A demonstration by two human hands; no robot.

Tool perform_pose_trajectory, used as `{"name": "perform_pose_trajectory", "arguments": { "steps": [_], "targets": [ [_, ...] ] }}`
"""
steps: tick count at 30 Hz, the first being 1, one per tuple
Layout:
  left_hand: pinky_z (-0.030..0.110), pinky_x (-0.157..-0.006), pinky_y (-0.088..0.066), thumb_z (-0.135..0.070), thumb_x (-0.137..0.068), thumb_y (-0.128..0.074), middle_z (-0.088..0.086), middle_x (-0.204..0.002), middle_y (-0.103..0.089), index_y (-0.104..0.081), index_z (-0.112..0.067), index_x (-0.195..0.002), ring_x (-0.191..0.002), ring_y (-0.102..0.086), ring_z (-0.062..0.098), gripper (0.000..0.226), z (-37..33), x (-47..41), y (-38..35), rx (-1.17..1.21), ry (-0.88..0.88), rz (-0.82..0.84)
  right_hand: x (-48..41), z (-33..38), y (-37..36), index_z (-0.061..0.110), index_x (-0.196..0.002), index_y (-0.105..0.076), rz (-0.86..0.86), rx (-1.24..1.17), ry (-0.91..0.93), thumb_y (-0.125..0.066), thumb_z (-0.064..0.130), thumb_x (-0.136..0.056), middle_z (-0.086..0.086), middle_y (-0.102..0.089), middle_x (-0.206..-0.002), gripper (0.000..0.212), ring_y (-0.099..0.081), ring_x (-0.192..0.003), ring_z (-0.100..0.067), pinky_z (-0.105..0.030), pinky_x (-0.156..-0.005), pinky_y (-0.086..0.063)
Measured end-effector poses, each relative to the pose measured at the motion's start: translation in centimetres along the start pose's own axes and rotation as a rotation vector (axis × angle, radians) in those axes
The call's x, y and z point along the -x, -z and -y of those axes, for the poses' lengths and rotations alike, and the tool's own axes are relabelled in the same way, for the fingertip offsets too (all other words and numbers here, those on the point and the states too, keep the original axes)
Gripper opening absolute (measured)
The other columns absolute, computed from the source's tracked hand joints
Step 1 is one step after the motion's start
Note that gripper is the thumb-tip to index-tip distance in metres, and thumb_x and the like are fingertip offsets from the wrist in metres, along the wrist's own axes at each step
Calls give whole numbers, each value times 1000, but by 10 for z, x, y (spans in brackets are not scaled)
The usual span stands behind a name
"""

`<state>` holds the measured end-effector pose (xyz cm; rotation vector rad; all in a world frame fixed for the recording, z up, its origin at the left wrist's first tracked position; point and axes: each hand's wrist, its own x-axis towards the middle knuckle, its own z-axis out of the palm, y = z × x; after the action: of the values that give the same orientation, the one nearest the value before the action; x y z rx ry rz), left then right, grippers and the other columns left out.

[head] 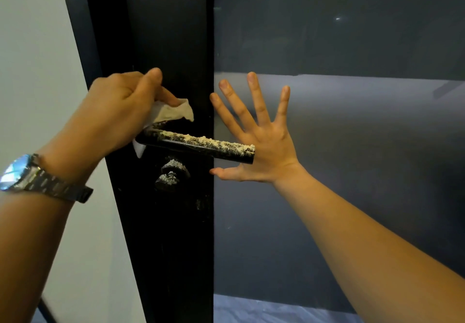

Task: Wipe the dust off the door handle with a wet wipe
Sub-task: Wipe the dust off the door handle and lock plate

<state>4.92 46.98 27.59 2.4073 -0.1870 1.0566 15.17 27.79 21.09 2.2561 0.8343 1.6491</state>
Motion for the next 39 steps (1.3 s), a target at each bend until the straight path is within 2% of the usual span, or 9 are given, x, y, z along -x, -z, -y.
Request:
{"name": "perform_pose_trajectory", "arguments": {
  "steps": [4, 9, 14, 19, 22, 27, 33, 35, 39],
  "targets": [
    [25, -80, -33, -34, -99, -25, -1, -99, -58, -72, -22, -86, -92, -49, 10, 50, -4, 8, -13, -77, -179, 51, 0, 1, 0, 17, -148, -28, 0, -3, -1, -37, 92, -60, -6, -28, -154, 116, -19, -140, -43, -73, -103, -1],
    [19, -71, -33, -37, -99, -24, -3, -100, -55, -69, -21, -92, -89, -48, 11, 48, 0, 4, -9, -54, -100, -25, 1, 0, -2, 17, -148, -28, -1, -4, 2, -35, 91, -62, -6, -28, -154, 115, -19, -140, -43, -72, -103, 1],
    [24, -82, -27, -41, -97, -23, -6, -98, -49, -71, -21, -86, -95, -41, 11, 53, -11, 5, -17, -189, -213, 89, 0, 0, -2, 17, -149, -27, 8, -4, 1, -34, 92, -62, -7, -27, -155, 115, -18, -140, -43, -72, -103, 1],
    [19, -65, -29, -35, -95, -35, 1, -98, -51, -67, -15, -101, -87, -44, 13, 38, -4, 5, -11, -113, -40, -24, 1, 1, -2, 16, -149, -27, 5, -7, 0, -36, 92, -61, -7, -27, -155, 116, -17, -140, -43, -72, -103, 1],
    [19, -66, -31, -29, -92, -45, 1, -95, -53, -61, -10, -109, -84, -46, 13, 31, 0, 7, -11, -129, 74, -71, 0, 0, -3, 16, -149, -26, 6, -8, 0, -35, 92, -62, -7, -27, -155, 115, -16, -140, -43, -72, -103, 1],
    [16, -50, -29, -32, -88, -54, 18, -72, -60, -65, 5, -89, -55, -45, 13, 38, 4, 0, -8, -126, 296, -59, 0, 0, -4, 16, -149, -27, 3, -9, 2, -34, 92, -63, -7, -27, -155, 116, -15, -140, -43, -72, -103, 1],
    [19, -67, -33, -26, -85, -57, -3, -93, -49, -68, -13, -98, -83, -45, 12, 21, -12, 0, -8, -220, -48, -2, 0, 0, -2, 16, -148, -28, -6, -11, 4, -37, 91, -61, -7, -28, -154, 116, -18, -140, -43, -72, -103, 0],
    [25, -71, -34, -27, -86, -56, -1, -92, -53, -67, -14, -99, -82, -46, 13, 22, -11, -2, -6, -226, -8, 10, 1, 1, -1, 16, -148, -28, -3, -3, 3, -37, 91, -61, -7, -29, -154, 116, -20, -139, -43, -72, -103, 0],
    [17, -56, -31, -27, -89, -52, 5, -79, -57, -65, -8, -99, -58, -44, 8, 25, -5, -3, -4, -156, 191, -45, 0, 1, -2, 16, -148, -28, 0, 18, 4, -37, 92, -61, -7, -28, -154, 116, -18, -139, -42, -71, -103, 0]
  ]
}}
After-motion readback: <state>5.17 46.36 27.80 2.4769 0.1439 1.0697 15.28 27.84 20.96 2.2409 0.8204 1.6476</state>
